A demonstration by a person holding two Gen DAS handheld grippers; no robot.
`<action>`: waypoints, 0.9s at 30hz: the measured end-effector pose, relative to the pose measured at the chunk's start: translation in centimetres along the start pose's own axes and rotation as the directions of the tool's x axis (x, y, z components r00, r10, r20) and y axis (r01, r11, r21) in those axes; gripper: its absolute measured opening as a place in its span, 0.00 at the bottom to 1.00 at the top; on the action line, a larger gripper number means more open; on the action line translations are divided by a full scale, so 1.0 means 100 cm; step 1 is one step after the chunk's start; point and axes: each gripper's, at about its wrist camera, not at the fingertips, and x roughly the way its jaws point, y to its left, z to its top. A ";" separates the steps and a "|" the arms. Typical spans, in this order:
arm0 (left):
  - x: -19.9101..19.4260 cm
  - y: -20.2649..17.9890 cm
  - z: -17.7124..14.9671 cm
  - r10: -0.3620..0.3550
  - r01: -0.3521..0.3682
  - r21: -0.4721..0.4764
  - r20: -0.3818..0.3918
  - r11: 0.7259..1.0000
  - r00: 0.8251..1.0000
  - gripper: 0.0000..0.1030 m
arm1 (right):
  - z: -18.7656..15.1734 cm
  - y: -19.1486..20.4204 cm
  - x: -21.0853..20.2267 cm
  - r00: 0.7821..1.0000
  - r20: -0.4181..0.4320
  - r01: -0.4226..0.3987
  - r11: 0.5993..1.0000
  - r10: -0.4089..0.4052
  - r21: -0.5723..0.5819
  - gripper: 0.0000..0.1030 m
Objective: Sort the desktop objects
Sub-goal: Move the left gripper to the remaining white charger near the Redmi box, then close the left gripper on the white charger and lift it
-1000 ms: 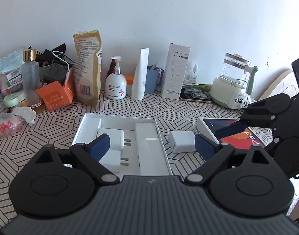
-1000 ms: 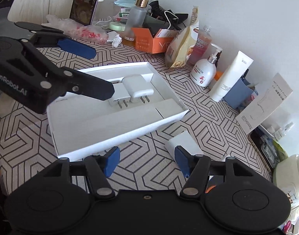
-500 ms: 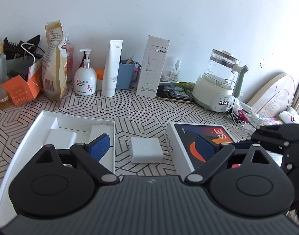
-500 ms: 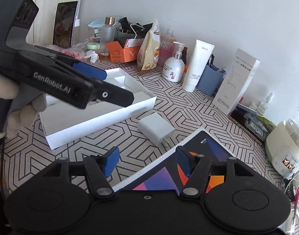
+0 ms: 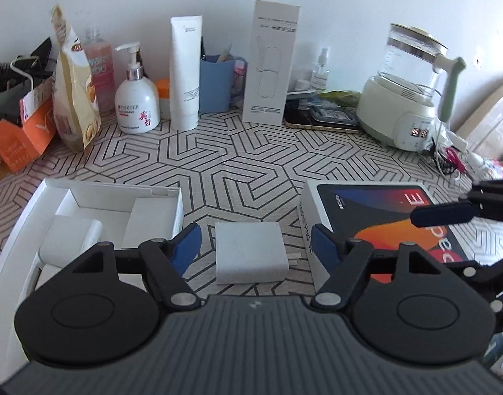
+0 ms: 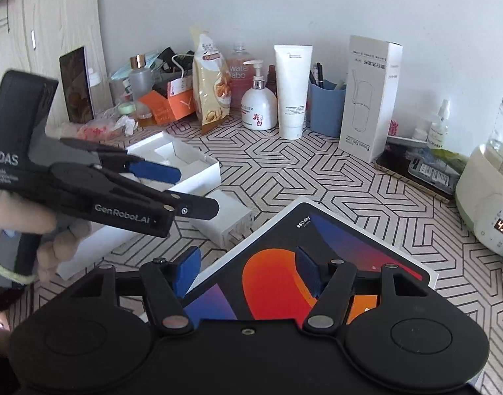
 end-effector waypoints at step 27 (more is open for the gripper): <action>0.053 -0.013 0.002 0.084 -0.072 0.113 -0.109 0.991 0.991 0.74 | -0.025 0.014 -0.035 0.993 0.115 -0.002 0.999 -0.002 0.039 0.74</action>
